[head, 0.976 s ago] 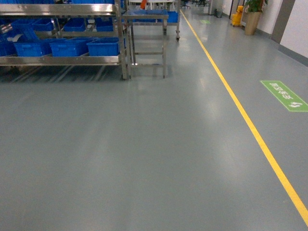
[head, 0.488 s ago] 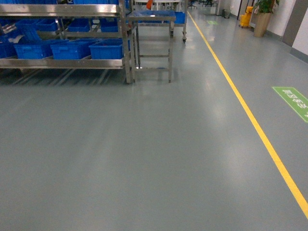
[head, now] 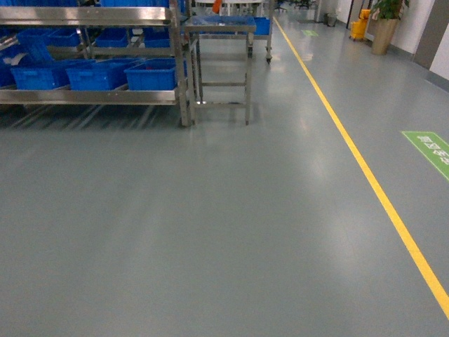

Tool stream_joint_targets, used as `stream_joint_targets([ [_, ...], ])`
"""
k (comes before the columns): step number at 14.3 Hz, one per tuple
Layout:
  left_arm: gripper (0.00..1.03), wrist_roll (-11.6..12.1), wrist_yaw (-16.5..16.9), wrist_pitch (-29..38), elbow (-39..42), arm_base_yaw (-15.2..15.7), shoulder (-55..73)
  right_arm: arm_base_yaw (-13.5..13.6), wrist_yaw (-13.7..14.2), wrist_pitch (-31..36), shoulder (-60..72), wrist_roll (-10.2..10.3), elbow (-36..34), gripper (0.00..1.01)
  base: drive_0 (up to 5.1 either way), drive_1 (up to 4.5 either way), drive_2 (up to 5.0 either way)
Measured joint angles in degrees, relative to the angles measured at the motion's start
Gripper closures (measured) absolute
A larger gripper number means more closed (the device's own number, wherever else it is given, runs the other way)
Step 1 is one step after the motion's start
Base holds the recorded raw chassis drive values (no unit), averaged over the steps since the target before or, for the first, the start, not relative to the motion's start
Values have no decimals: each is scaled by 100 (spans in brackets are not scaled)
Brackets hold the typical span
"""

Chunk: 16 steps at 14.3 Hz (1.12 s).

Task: Sort blue parts and orange caps into right shelf containers

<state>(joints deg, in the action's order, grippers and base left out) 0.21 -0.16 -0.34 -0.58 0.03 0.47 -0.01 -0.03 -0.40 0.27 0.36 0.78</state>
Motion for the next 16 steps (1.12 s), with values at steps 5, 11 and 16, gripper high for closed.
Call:
stream_joint_targets([
  [5,60,0,17,-2,0,-15,2,0,2,4,0,2,0,58,-31,402,-465],
  [11,60,0,15,11,0,-4,0,0,2,13,0,0,0,58,-2,432,-435],
  [16,60,0,15,-7,0,-4,2,0,2,4,0,0,0,58,-4,429,-437],
])
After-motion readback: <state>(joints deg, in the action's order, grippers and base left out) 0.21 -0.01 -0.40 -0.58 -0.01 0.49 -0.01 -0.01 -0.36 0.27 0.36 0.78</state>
